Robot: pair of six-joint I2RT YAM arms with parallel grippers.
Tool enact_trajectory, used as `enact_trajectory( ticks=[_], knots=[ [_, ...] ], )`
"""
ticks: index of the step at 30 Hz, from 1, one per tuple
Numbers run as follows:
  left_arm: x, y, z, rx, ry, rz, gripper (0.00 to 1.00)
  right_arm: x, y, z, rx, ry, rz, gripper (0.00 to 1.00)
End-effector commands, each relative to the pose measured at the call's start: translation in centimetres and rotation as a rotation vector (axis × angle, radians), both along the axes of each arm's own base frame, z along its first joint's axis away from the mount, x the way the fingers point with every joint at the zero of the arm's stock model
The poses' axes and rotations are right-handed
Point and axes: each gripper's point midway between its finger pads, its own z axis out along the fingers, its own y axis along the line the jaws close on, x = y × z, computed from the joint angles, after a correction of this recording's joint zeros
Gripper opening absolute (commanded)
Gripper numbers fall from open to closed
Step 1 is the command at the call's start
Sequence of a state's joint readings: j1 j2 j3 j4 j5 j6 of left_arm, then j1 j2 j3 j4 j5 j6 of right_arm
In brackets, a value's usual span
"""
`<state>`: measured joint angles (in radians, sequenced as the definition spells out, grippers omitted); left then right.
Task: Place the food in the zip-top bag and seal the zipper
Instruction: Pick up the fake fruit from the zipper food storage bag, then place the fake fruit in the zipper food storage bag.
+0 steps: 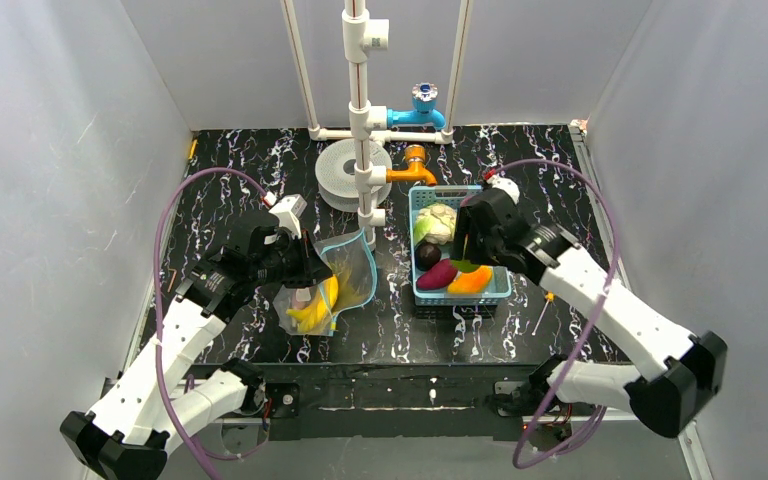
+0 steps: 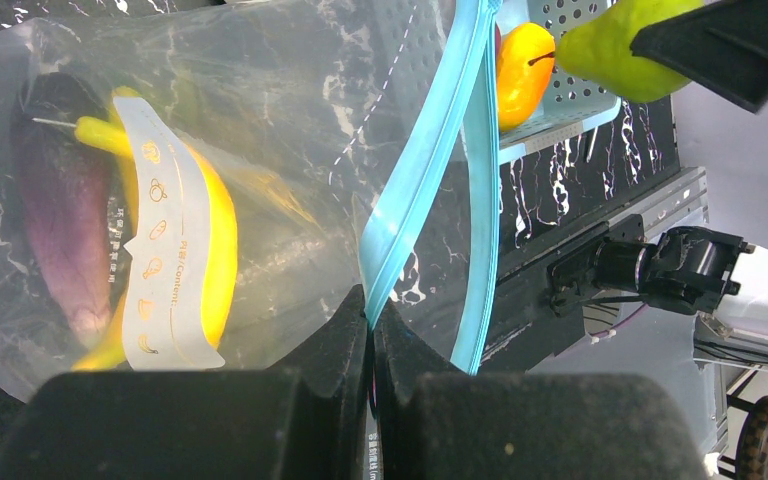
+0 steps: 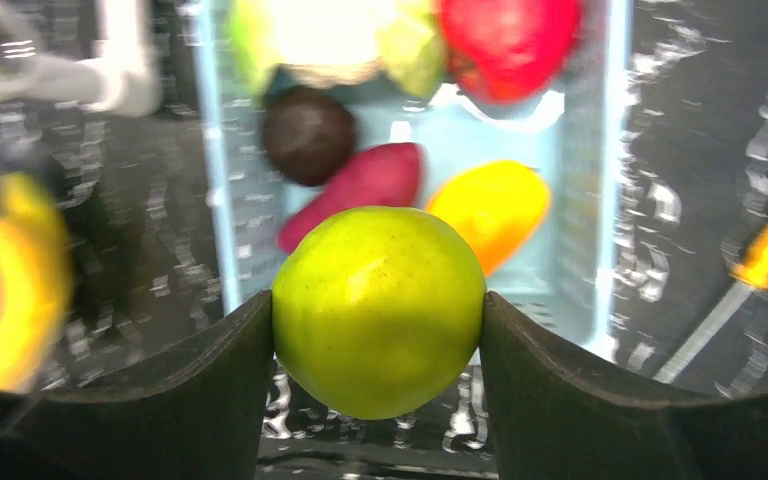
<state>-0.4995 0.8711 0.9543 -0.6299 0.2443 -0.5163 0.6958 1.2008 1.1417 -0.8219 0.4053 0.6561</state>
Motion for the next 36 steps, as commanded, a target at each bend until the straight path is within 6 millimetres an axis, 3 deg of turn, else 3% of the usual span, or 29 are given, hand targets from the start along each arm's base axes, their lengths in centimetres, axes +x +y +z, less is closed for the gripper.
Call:
enact_trajectory(
  ticks=[1, 6, 11, 16, 21, 26, 36],
  knots=[
    [-0.3, -0.1, 1.0, -0.011, -0.023, -0.019, 0.0, 0.1, 6.9, 4.8, 0.376, -0.167, 0.246, 0.01],
    [-0.4, -0.1, 1.0, -0.013, -0.02, -0.02, 0.0, -2.6, 11.3, 11.2, 0.589, -0.287, 0.507, 0.01],
    [-0.3, -0.3, 1.2, -0.028, -0.019, -0.018, 0.0, -5.6, 15.4, 14.5, 0.69, -0.302, 0.677, 0.01],
    [-0.3, -0.5, 1.3, -0.038, -0.016, -0.017, 0.0, -6.6, 18.7, 14.0, 0.636, -0.301, 0.728, 0.02],
    [-0.5, -0.4, 1.7, -0.04, -0.023, -0.017, 0.0, -6.7, 20.8, 12.4, 0.597, -0.264, 0.71, 0.08],
    [-0.6, -0.3, 2.4, -0.054, -0.032, -0.014, 0.0, -6.3, 21.8, 11.4, 0.573, -0.25, 0.684, 0.21],
    [-1.0, -0.3, 4.0, -0.086, -0.057, -0.01, 0.0, -6.1, 22.7, 11.4, 0.589, -0.252, 0.691, 0.49]
  ],
)
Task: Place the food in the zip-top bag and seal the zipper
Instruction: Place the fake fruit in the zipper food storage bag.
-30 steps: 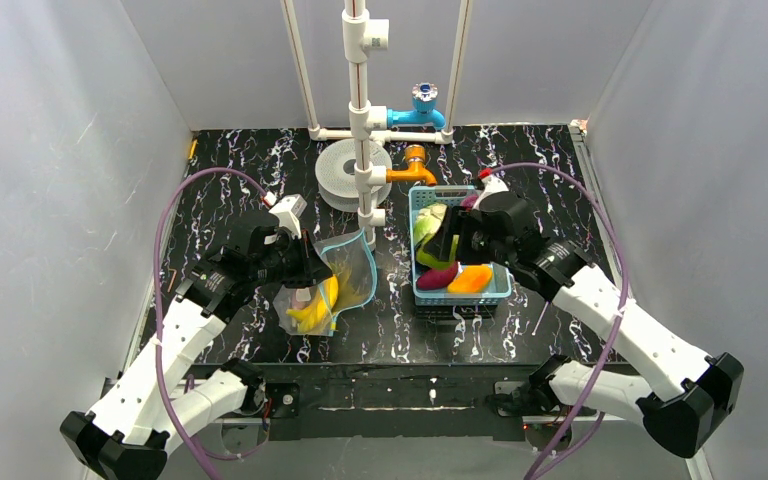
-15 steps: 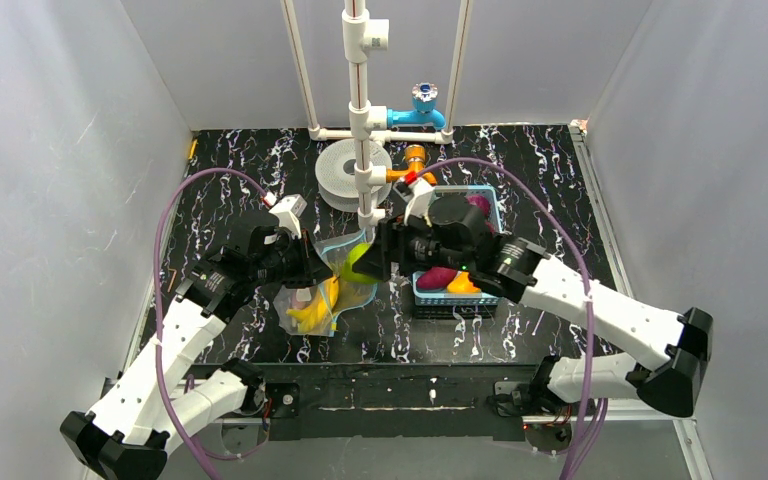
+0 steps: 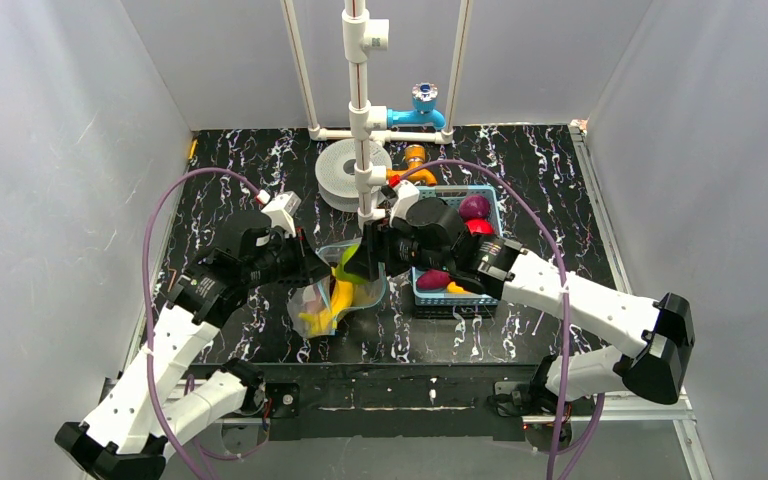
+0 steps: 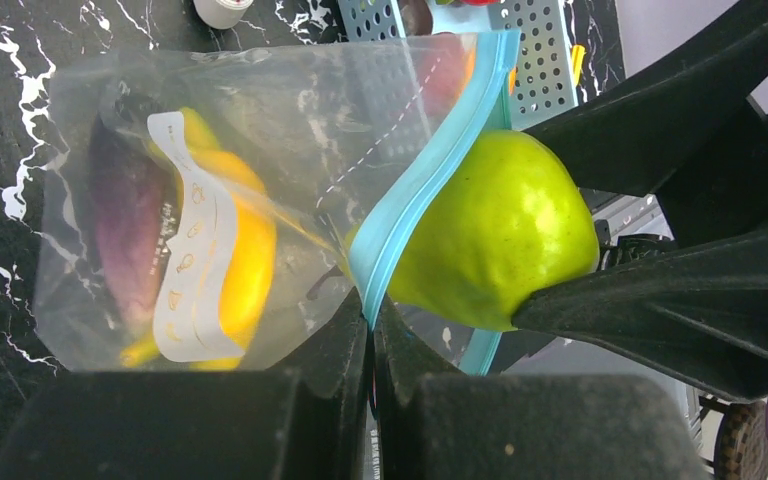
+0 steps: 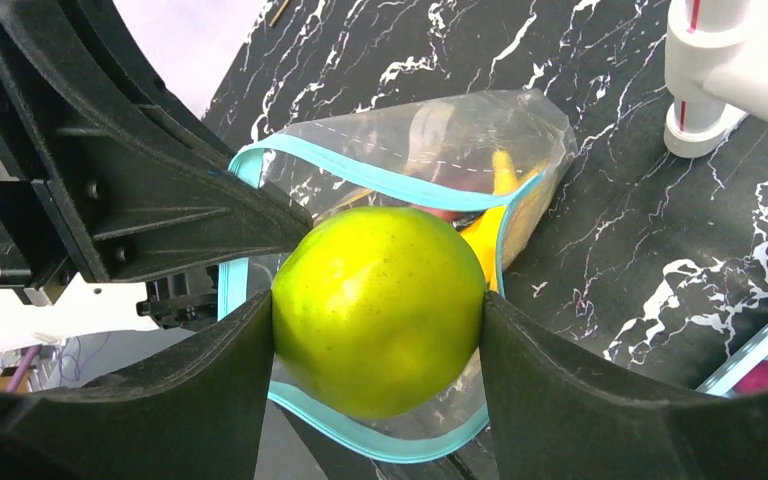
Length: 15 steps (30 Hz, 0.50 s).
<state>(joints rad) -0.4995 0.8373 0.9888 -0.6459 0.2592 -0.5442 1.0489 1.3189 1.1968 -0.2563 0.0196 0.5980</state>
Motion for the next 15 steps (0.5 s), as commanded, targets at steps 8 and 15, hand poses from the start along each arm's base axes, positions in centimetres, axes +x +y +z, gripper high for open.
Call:
enact_trajectory(
  ticks=[8, 15],
  knots=[
    [-0.6, -0.2, 2.1, -0.049, -0.03, -0.009, 0.0, 0.0, 2.4, 3.4, 0.108, -0.05, 0.031, 0.82],
    [-0.6, -0.2, 1.9, -0.045, -0.029, -0.008, 0.0, -0.1, 2.3, 2.8, 0.096, -0.043, 0.034, 0.95]
  ],
)
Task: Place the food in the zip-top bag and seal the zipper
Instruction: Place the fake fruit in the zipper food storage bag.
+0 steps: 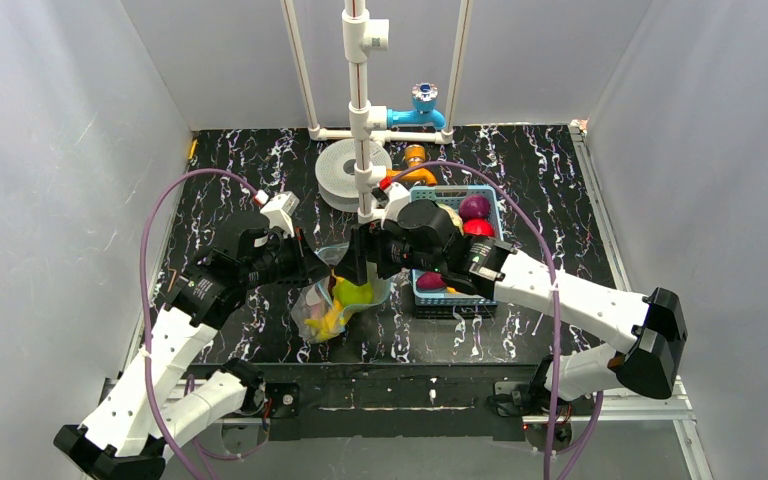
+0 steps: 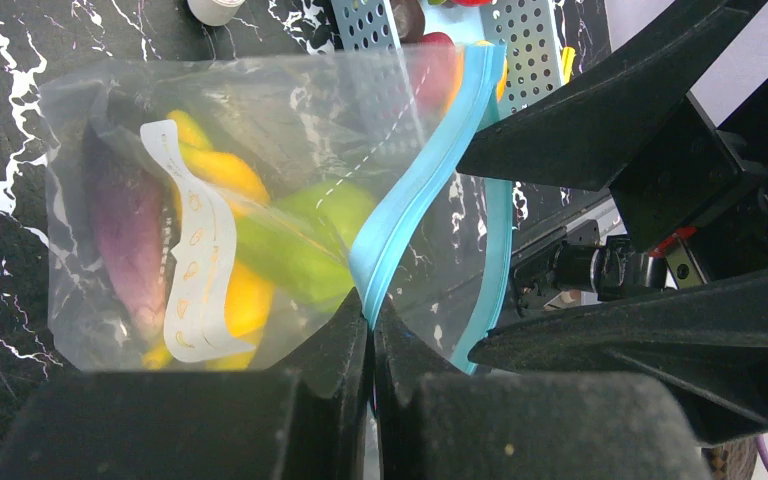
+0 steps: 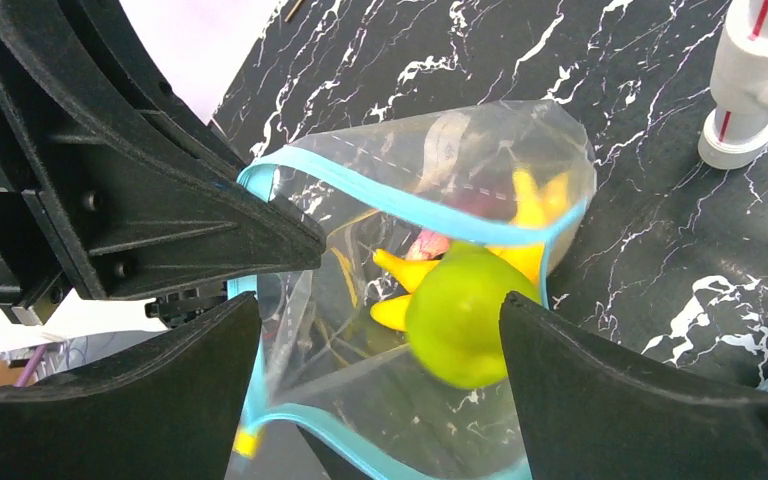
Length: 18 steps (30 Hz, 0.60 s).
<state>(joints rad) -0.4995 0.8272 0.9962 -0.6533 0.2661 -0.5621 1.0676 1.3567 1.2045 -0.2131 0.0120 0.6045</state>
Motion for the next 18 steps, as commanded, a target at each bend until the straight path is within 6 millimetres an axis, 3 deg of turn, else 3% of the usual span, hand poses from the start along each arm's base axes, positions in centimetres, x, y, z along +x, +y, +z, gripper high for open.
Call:
enact_trajectory(
  ticks=[1, 10, 18],
  knots=[
    [-0.3, -0.1, 1.4, -0.026, -0.033, -0.011, 0.0, 0.1, 0.8, 3.1, 0.081, -0.045, 0.01, 0.97],
    [-0.3, 0.0, 1.0, -0.019, -0.026, -0.01, 0.0, 0.8, -1.0, 3.9, 0.071, -0.096, -0.053, 0.95],
    [-0.3, 0.0, 0.7, -0.016, -0.02, -0.009, 0.0, 2.9, -6.3, 3.1, -0.072, -0.16, -0.26, 0.84]
  ],
)
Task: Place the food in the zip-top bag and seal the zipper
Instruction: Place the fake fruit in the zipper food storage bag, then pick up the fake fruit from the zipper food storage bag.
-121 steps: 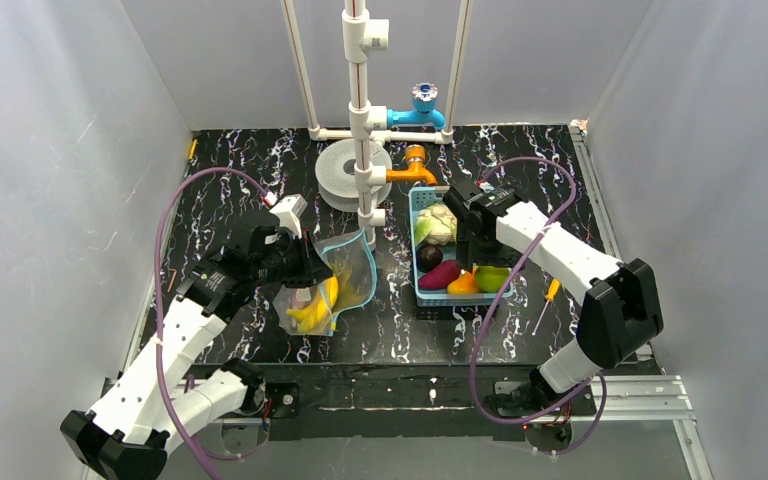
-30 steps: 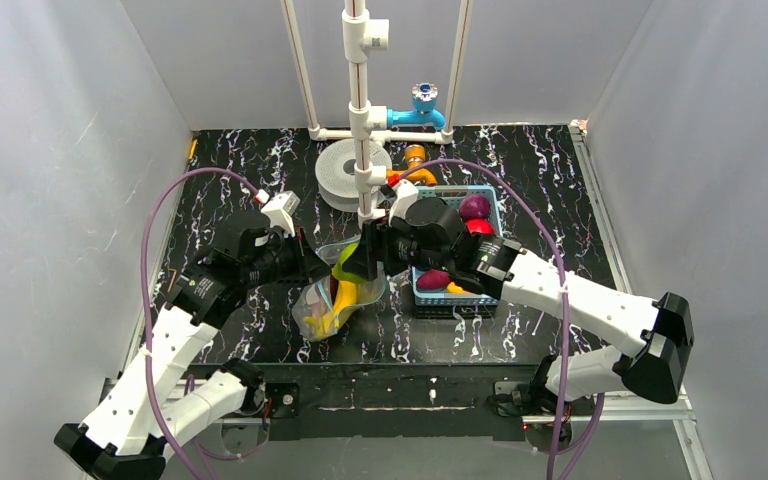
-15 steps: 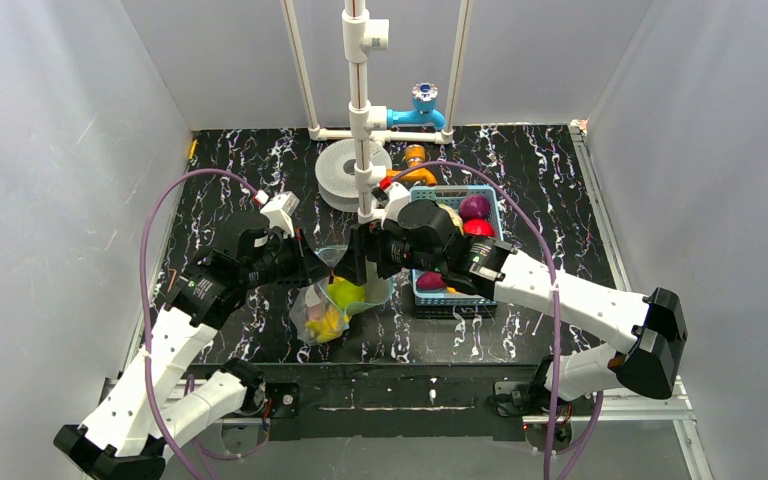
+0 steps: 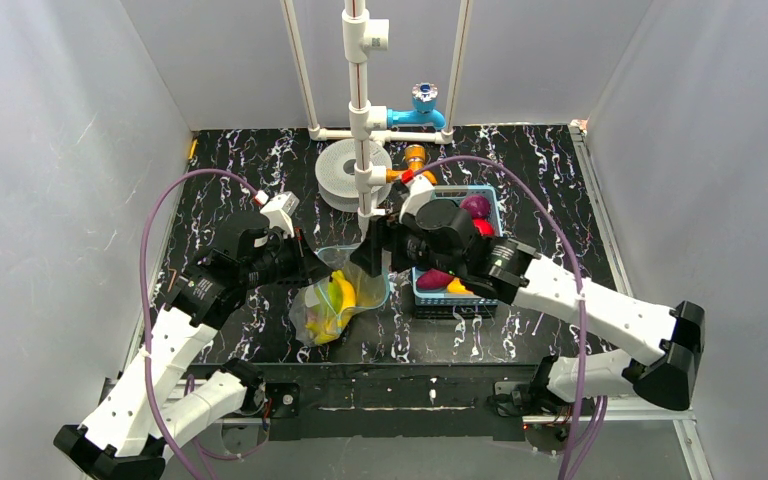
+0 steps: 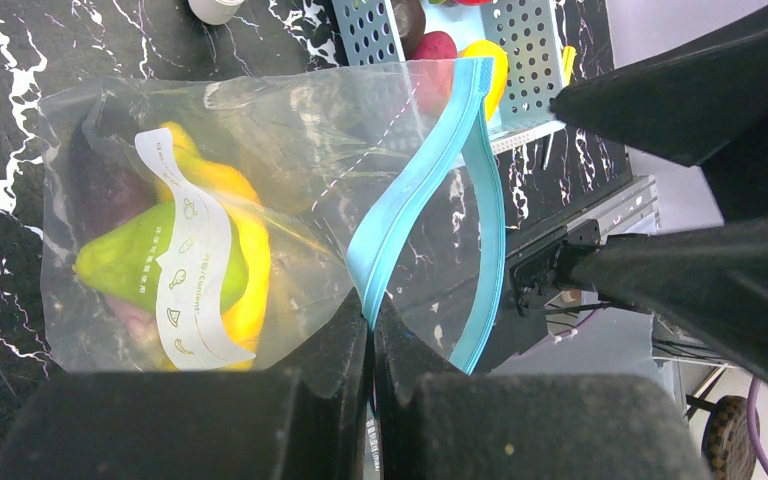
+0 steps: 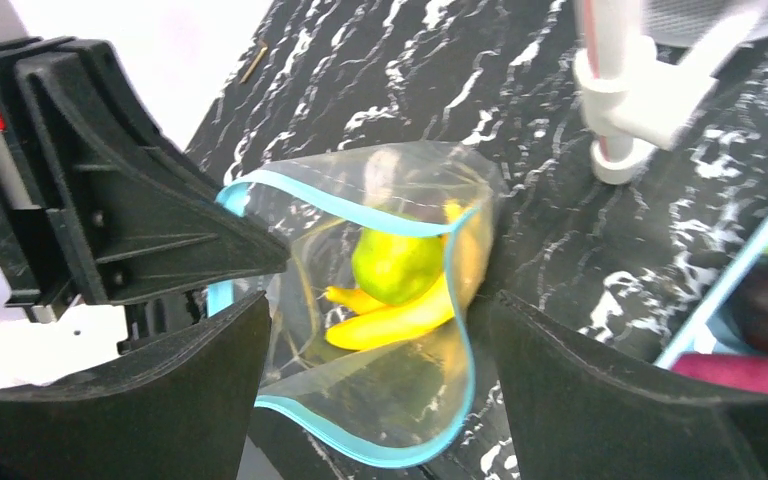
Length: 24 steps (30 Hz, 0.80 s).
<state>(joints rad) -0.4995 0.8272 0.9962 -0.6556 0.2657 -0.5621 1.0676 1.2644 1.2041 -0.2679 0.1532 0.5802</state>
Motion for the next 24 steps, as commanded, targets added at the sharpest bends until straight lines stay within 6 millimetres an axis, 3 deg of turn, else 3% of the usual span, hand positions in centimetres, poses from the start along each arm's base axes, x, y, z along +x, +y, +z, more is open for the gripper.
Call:
enact_trajectory(
  ticks=[1, 10, 15, 19, 24],
  knots=[
    [-0.2, 0.0, 0.7, -0.016, -0.022, -0.008, 0.0, 1.7, -4.2, 0.8, -0.072, -0.079, -0.17, 0.83],
    [-0.1, -0.3, 0.4, -0.016, -0.015, -0.013, 0.0, 3.0, -12.2, -0.1, -0.078, -0.105, -0.434, 0.79],
    [0.1, -0.6, 0.3, -0.022, -0.007, -0.021, 0.0, 4.3, -16.1, -2.9, -0.078, 0.021, -0.562, 0.79],
    [0.1, -0.6, 0.3, -0.022, -0.006, -0.022, 0.0, 5.3, -17.0, -5.8, -0.096, 0.174, -0.587, 0.78],
    [0.0, -0.5, 0.2, -0.018, -0.005, -0.02, 0.0, 6.5, -15.9, -9.3, -0.156, 0.361, -0.551, 0.75]
  ],
)
